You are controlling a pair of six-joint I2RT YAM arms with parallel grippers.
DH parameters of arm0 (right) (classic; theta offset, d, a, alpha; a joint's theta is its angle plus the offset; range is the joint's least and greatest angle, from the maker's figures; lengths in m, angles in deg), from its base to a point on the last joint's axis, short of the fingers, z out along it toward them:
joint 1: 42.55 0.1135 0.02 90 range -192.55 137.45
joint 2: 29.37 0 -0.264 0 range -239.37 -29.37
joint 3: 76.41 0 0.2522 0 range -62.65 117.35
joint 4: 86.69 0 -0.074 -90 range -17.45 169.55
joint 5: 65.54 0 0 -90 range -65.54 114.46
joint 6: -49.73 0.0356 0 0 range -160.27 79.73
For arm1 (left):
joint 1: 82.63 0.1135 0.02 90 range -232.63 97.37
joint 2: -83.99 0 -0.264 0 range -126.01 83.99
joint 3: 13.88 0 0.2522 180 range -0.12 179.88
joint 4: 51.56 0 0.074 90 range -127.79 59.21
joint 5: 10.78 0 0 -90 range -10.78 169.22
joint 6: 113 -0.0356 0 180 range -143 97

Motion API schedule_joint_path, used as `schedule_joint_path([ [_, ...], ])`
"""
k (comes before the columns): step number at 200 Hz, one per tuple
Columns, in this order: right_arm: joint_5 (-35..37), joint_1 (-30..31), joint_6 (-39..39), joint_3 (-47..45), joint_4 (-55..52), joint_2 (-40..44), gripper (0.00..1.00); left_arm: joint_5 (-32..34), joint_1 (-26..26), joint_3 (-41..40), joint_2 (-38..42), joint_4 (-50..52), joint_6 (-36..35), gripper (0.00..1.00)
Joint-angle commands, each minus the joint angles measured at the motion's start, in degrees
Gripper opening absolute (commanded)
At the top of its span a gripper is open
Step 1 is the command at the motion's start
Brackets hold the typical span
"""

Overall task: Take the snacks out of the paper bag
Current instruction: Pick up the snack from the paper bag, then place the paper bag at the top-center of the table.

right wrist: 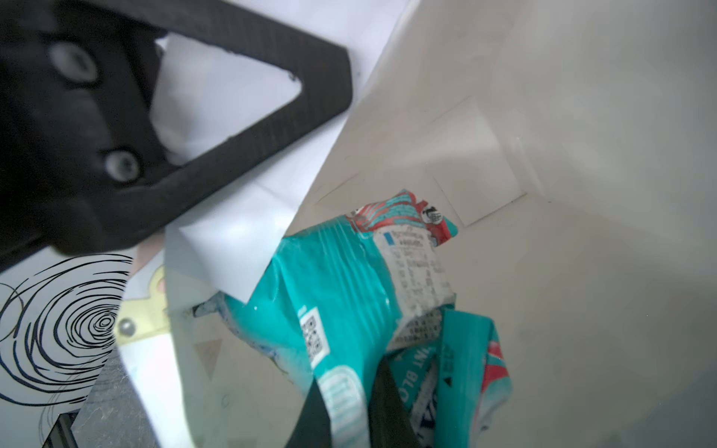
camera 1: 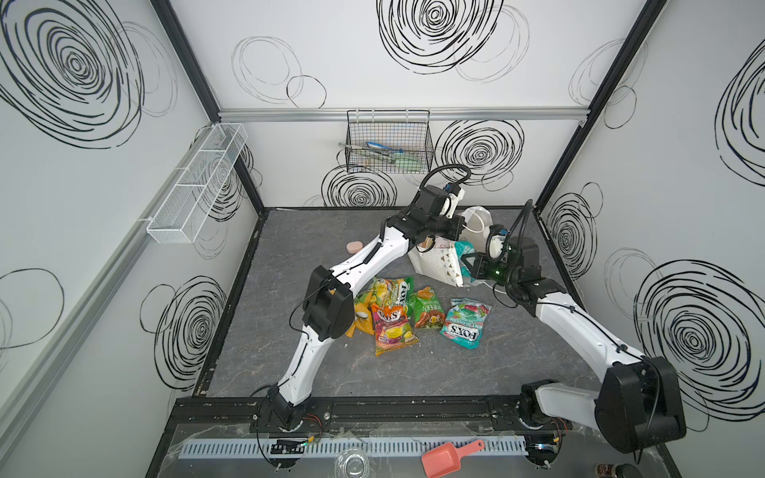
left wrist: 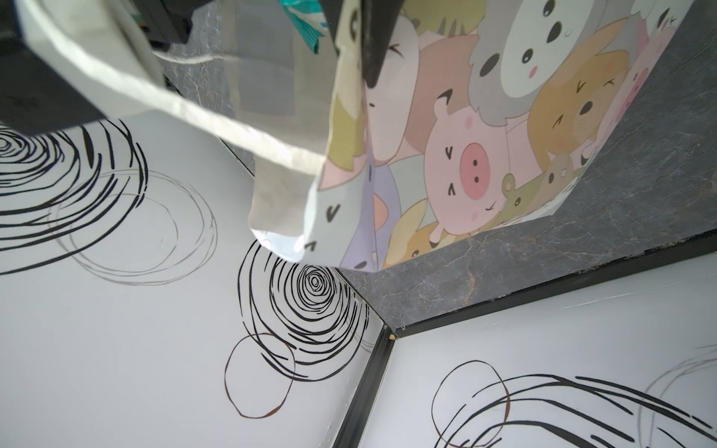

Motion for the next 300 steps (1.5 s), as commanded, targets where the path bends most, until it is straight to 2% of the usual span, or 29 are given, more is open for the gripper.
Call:
schedule_joint_path([
  [1,-0.05,-0.18,-1.12,-0.71,3.68,5.51,0.00,0.09,0.39,0.23,1.05,-2.39,-0.69,0.00],
  [58,3.87,-0.74,-2.13,3.26,-3.99,17.92,0.00,-0.11,0.82,0.32,0.88,-2.82,0.06,0.00],
  [118,8.88,-0.79,-0.74,9.73,-15.19,33.63,0.00,-0.75,2.06,4.87,-0.31,-1.23,7.10,0.00],
  [146,6.41,-0.71,0.35,9.29,-19.54,38.25,0.00,-1.08,2.67,6.21,-0.33,-1.69,12.10,0.00],
  [175,-7.45,-0.72,5.01,3.45,-16.89,42.21,0.00,-0.92,3.64,9.97,-1.62,1.35,18.53,0.00],
  [205,-12.23,-0.58,8.14,-5.09,-17.32,44.38,0.00,-2.57,5.28,10.08,-3.08,0.43,22.55,0.00],
  [232,-12.98,-0.29,6.98,-11.13,-16.63,45.46,0.00,-1.98,6.89,10.01,-5.30,1.48,27.67,0.00],
  [252,-10.41,0.16,7.58,-16.09,-14.15,45.22,0.00,-3.32,8.67,11.72,-8.27,2.49,31.41,0.00],
  [285,-7.53,2.50,11.76,-23.07,-2.97,41.33,0.00,0.74,9.36,12.91,-9.07,5.32,27.55,0.00],
  [300,-3.79,5.21,12.06,-24.26,0.55,38.23,0.00,2.52,9.36,12.62,-8.48,6.04,25.99,0.00],
])
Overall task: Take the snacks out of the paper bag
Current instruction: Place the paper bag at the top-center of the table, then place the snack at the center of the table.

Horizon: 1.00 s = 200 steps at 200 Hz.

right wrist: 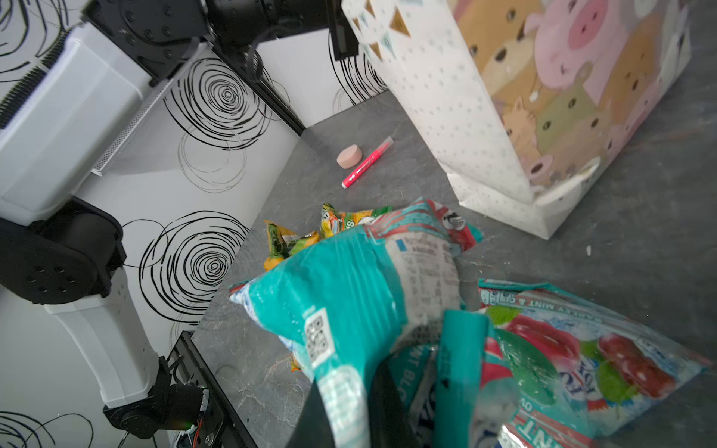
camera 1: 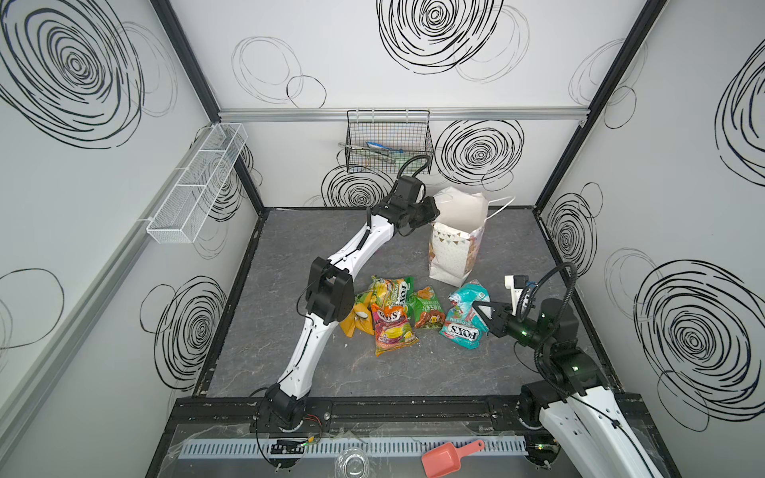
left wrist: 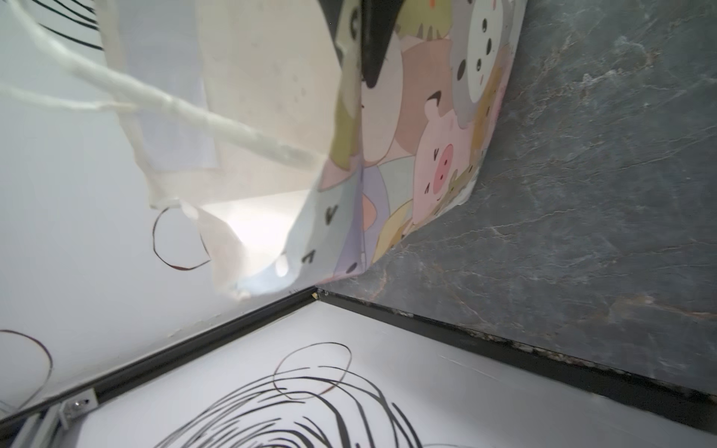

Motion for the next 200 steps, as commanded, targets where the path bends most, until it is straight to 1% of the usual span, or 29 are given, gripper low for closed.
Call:
schedule_joint_path([
  [1,4.61,3.34,2.42,-1.35,12.37,-3.24,0.00,3.46,-0.09,1.87,1.32,1.50,-1.97,0.00],
  [7,6.41,4.89,1.80,-1.87,13.73,-4.57,0.00,3.60,0.03,1.66,1.43,1.45,-2.34,0.02],
  [9,6.97,5.35,1.60,-2.01,14.18,-5.18,0.00,3.59,0.02,1.56,1.37,1.44,-2.49,0.06],
  [14,8.60,6.65,0.87,-2.45,15.34,-6.36,0.00,3.60,0.10,1.46,1.42,1.56,-2.65,0.13],
  [25,12.05,8.97,-0.34,-3.16,17.63,-9.56,0.01,3.66,0.37,1.43,1.34,1.72,-2.97,0.20],
  [47,15.47,10.51,-1.42,-3.42,21.54,-16.03,0.02,3.35,0.65,1.35,1.50,1.61,-3.43,0.37],
  [68,21.33,10.53,1.14,-2.87,21.75,-20.45,0.03,3.33,0.57,1.19,2.28,1.63,-4.52,0.44],
  [89,21.51,10.55,-0.58,-3.92,26.50,-23.68,0.09,3.79,0.35,0.90,3.72,1.61,-5.76,0.57],
  [107,20.00,10.49,-0.44,-3.29,27.66,-26.22,0.13,3.84,0.22,0.32,5.28,1.62,-6.84,0.61],
  [133,16.43,10.46,1.64,-2.43,29.82,-31.00,0.21,4.19,0.22,-1.76,8.65,1.38,-8.30,0.72],
  [139,15.62,10.46,1.88,-1.92,29.69,-32.18,0.23,4.40,0.22,-2.61,9.74,1.14,-8.74,0.76],
  [148,15.14,10.42,2.35,-0.79,28.85,-33.85,0.26,4.87,0.14,-4.02,11.47,0.87,-9.32,0.78],
  [158,14.96,10.45,2.60,0.61,27.53,-35.56,0.31,5.35,0.12,-5.93,13.69,0.42,-10.17,0.80],
  [174,14.71,10.50,2.73,2.22,26.45,-36.95,0.44,5.97,0.12,-9.45,17.49,-0.10,-11.78,0.82],
  [200,16.72,10.46,2.57,3.64,24.07,-35.26,0.52,6.96,0.34,-15.79,24.06,-0.60,-14.28,0.83],
])
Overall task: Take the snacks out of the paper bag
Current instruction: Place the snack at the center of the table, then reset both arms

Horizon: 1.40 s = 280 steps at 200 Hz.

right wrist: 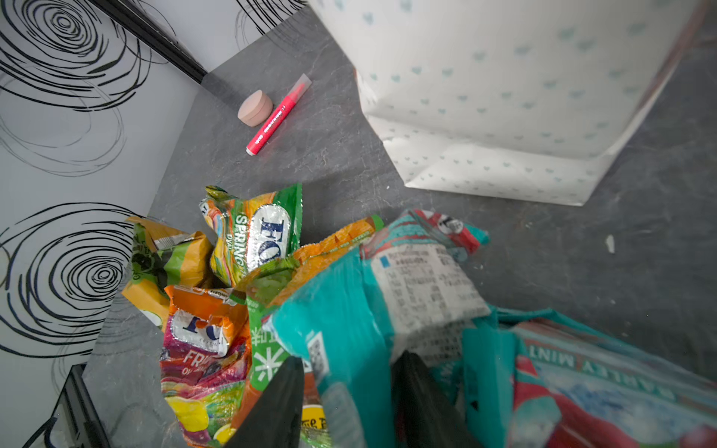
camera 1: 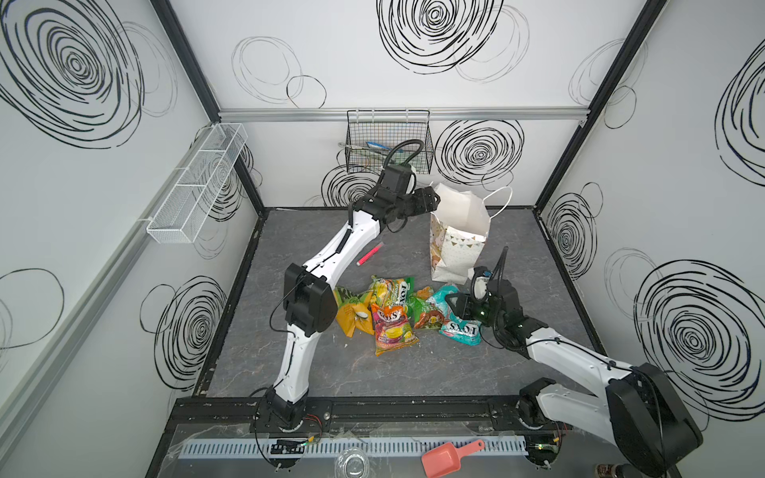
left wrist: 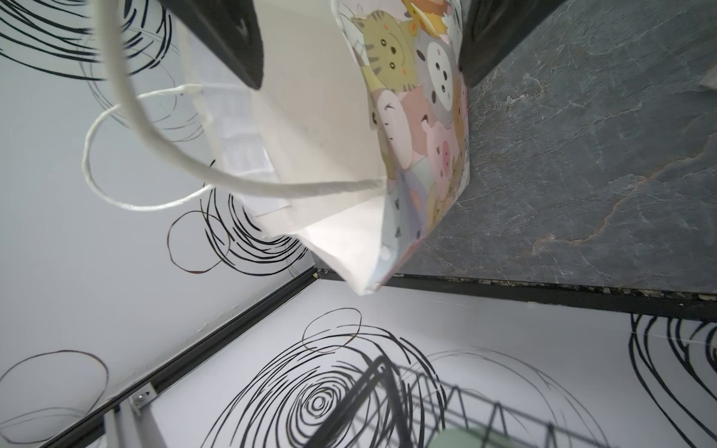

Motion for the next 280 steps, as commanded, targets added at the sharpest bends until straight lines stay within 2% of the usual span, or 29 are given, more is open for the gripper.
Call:
schedule_joint_path([
  [1,1.16,0.07,0.44,2.52,-1.27,1.71,0.53,1.78,0.06,-4.45,7.17,-2.82,-3.85,0.83],
  [24,3.78,-0.29,-1.08,4.07,-5.57,5.48,0.73,2.55,0.69,-10.80,13.85,-3.99,-5.40,0.85],
  [39,4.21,-1.25,-3.46,5.37,-8.67,8.40,0.81,4.00,1.04,-15.35,18.63,-4.61,-7.64,0.85],
  [61,5.31,-3.62,-6.32,5.15,-9.73,13.20,0.88,7.27,2.20,-24.34,27.36,-5.93,-10.37,0.87],
  [78,5.03,-6.83,-8.33,4.80,-10.26,17.10,0.91,9.18,4.02,-35.33,36.30,-10.55,-10.44,0.88],
  [94,5.91,-10.19,-9.65,4.55,-11.19,20.52,0.95,12.47,6.17,-46.41,45.15,-14.80,-10.90,0.98],
  [108,8.96,-13.19,-10.48,3.99,-11.89,23.00,1.00,15.69,8.52,-55.39,52.03,-18.33,-12.81,0.99],
  [116,11.40,-14.76,-10.63,3.45,-11.96,24.02,0.98,17.12,10.21,-60.29,55.52,-20.06,-14.18,0.96],
  [146,23.02,-21.81,-9.37,-0.33,-8.65,23.92,0.97,24.11,17.86,-78.32,64.94,-27.57,-16.33,0.96],
  [172,28.18,-28.99,-7.10,-5.07,1.65,19.15,0.97,35.02,19.98,-89.16,65.71,-33.86,-21.79,0.96],
  [190,31.57,-31.49,-7.71,-9.47,13.96,13.95,0.97,37.37,21.30,-96.47,65.64,-42.85,-25.55,0.96],
  [205,31.32,-32.14,-10.92,-10.30,21.35,7.28,0.97,38.61,22.38,-97.34,63.28,-46.10,-27.85,0.96],
  [219,31.40,-32.26,-12.00,-7.21,20.95,-1.00,0.97,41.19,23.32,-97.67,60.52,-48.01,-26.11,0.96],
  [241,28.88,-32.26,-14.63,-4.05,26.23,-11.55,0.97,36.54,27.40,-101.78,56.96,-56.21,-21.83,0.96],
  [248,27.71,-32.17,-14.93,-2.40,25.82,-12.60,0.97,33.57,29.15,-103.97,55.87,-61.13,-21.02,0.96],
  [256,26.73,-31.94,-15.53,-4.09,32.46,-13.60,0.97,29.73,31.22,-106.86,54.36,-68.09,-20.68,0.96],
  [263,23.05,-32.48,-16.29,-5.45,36.79,-14.83,0.97,27.40,33.00,-108.24,52.70,-72.28,-20.05,0.96],
  [280,25.49,-28.62,-19.43,-5.09,37.42,-15.93,0.97,19.96,36.92,-110.94,47.83,-83.64,-19.82,0.97],
])
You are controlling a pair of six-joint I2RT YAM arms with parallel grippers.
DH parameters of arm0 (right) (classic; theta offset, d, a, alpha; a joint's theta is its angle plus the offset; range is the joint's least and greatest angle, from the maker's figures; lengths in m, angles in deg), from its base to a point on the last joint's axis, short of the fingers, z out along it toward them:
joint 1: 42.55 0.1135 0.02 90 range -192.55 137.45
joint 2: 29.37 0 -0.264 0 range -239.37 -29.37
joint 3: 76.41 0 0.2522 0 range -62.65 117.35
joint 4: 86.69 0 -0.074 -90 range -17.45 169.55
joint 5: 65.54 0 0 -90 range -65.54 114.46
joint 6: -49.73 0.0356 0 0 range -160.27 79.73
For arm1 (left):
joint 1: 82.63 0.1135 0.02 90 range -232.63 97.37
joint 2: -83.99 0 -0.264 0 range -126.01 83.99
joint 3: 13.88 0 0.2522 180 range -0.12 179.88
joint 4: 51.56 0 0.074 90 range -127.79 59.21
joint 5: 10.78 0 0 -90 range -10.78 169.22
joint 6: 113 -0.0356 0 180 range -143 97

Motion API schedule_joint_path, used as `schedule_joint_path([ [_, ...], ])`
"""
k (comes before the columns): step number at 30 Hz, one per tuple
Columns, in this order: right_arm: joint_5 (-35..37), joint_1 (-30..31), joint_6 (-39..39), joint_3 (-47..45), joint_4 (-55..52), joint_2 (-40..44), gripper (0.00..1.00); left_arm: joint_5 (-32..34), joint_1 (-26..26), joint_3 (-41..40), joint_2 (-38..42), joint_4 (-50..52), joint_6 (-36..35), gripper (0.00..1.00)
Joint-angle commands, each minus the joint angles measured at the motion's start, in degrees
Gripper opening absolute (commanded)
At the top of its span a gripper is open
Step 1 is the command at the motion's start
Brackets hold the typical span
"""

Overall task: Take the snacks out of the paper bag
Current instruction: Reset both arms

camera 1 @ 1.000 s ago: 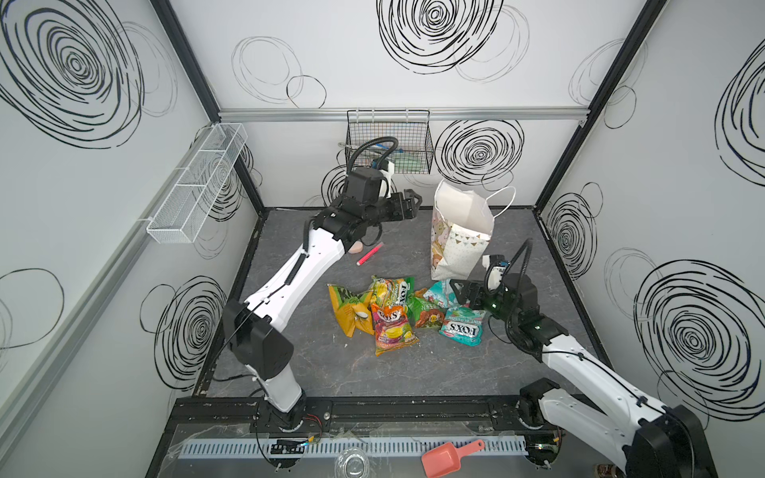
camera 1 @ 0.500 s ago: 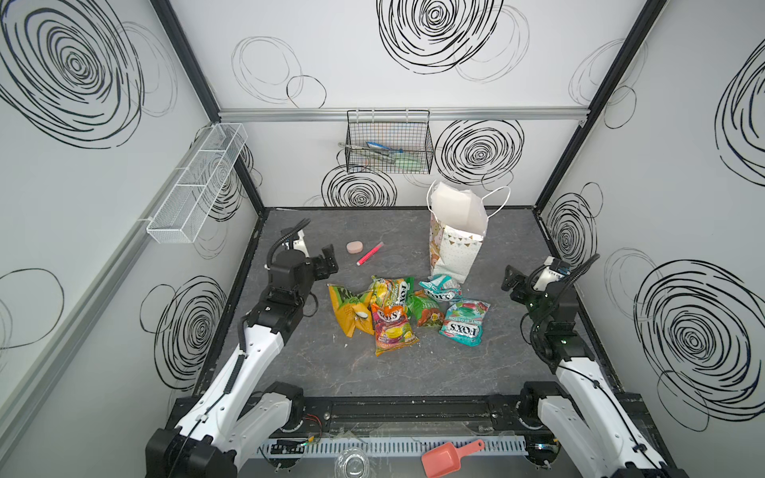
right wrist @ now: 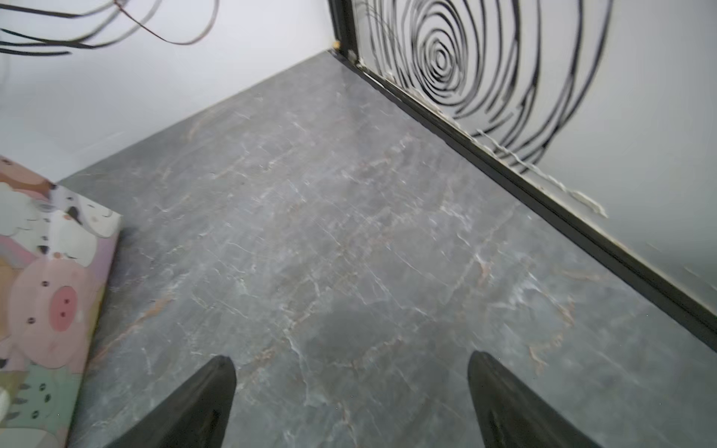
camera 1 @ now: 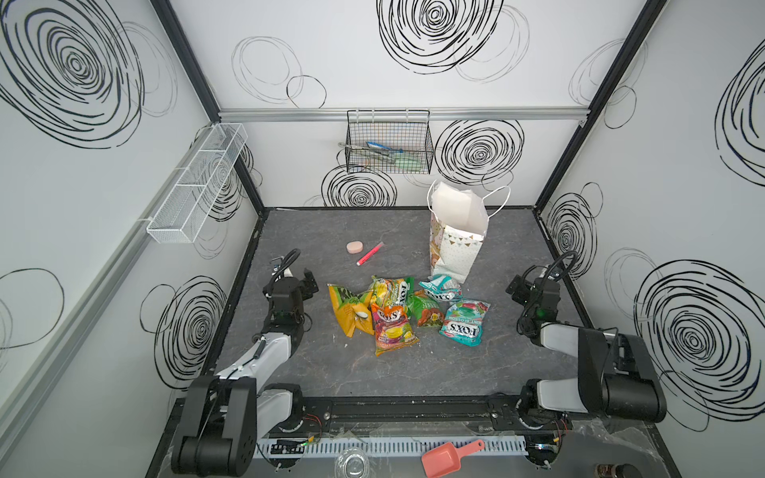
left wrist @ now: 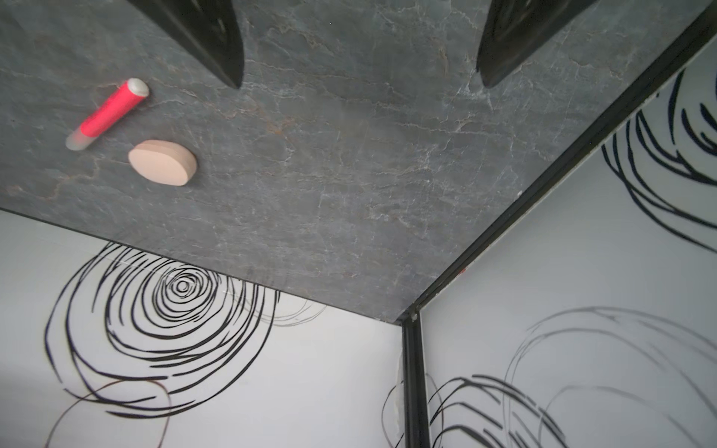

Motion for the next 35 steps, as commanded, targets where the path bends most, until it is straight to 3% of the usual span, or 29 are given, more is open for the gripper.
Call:
schedule_joint_path([
  [1,-0.99,3.21,-4.87,0.08,11.31,-1.07,0.97,-10.85,4.24,-3.42,-5.26,-22.70,1.40,0.97],
  [3,-5.20,5.02,-8.99,-2.69,17.51,-1.84,0.98,-13.25,4.94,-4.47,-7.91,-29.05,-1.15,0.96],
  [6,-5.96,5.04,-12.58,-9.94,41.71,-9.45,0.97,-18.16,5.33,-5.63,-11.49,-36.42,-3.32,0.96],
  [7,-5.45,5.19,-12.76,-9.70,40.33,-9.25,0.97,-17.73,4.34,-5.95,-10.92,-36.30,-4.53,0.96],
  [10,-3.84,5.21,-8.34,-3.35,20.51,-4.09,0.97,-18.56,0.04,-9.51,-12.61,-45.10,-9.69,0.96],
  [12,-4.82,5.67,-12.35,-7.35,32.07,-6.20,0.97,-13.25,-3.13,-11.49,-17.88,-53.55,-11.73,0.96],
  [13,-4.34,5.90,-12.46,-7.28,31.62,-6.25,0.97,-10.03,-4.33,-11.70,-20.25,-58.15,-12.52,0.96],
  [15,-2.29,6.25,-9.34,-3.59,20.89,-4.34,0.97,-8.53,-4.61,-8.83,-15.25,-44.26,-12.05,0.96],
  [18,-3.40,6.17,-10.01,-3.34,21.40,-4.52,0.97,-7.17,-5.10,-10.21,-18.68,-52.90,-12.41,0.96],
  [24,-4.11,6.28,-10.36,-3.38,21.40,-4.60,0.97,-3.96,-6.91,-7.40,-17.49,-45.61,-13.39,0.96],
  [35,-3.31,6.52,-10.30,-3.80,22.20,-4.70,0.97,-2.89,-7.40,-7.66,-17.84,-46.69,-13.95,0.96],
])
